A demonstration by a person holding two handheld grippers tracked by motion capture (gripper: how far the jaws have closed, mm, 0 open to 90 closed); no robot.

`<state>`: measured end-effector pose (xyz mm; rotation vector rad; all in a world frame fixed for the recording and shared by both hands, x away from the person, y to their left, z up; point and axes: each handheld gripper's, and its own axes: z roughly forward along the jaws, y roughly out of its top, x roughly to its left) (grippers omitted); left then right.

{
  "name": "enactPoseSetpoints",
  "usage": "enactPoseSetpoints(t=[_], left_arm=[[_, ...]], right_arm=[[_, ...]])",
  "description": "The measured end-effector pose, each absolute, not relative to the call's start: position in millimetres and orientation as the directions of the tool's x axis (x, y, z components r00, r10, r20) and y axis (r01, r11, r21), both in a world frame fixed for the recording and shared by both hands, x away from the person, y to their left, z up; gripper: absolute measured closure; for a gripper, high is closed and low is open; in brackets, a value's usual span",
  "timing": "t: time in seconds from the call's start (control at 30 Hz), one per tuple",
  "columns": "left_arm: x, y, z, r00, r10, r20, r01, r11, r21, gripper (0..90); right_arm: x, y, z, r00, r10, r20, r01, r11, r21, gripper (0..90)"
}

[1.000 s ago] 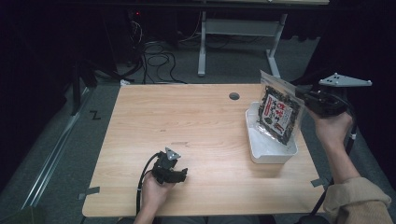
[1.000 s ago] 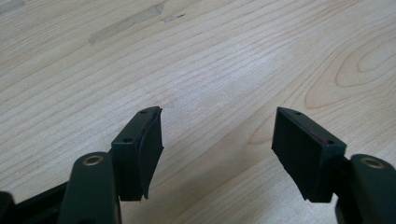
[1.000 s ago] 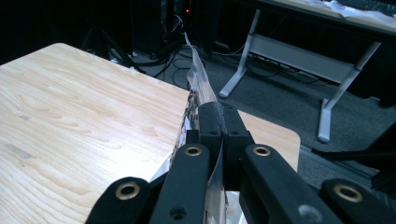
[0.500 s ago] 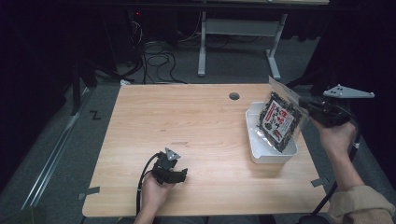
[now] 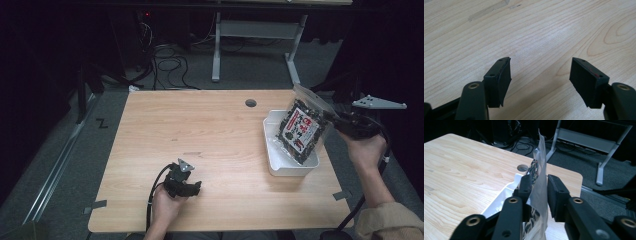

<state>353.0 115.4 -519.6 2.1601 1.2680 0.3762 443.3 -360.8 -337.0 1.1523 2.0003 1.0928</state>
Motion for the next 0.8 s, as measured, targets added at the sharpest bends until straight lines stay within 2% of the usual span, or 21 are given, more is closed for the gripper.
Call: enactPoseSetpoints(t=[0.03,0.3,0.8], left_arm=[[352.8,115.9,-519.1,0.502,0.863,-0.056,0.692,-0.361,0.625,33.7],[352.8,115.5,-519.4,0.505,0.861,-0.056,0.691,-0.365,0.624,33.7],[353.9,114.6,-521.4,0.505,0.861,-0.058,0.696,-0.366,0.618,33.6]], right_arm=[[444.4,-362.1,-338.0,-0.455,0.887,-0.079,0.417,0.290,0.861,66.1],[448.6,-370.6,-344.2,-0.411,0.911,-0.045,0.450,0.245,0.859,56.3],[444.6,-380.5,-344.8,-0.394,0.918,-0.038,0.467,0.236,0.852,46.7]])
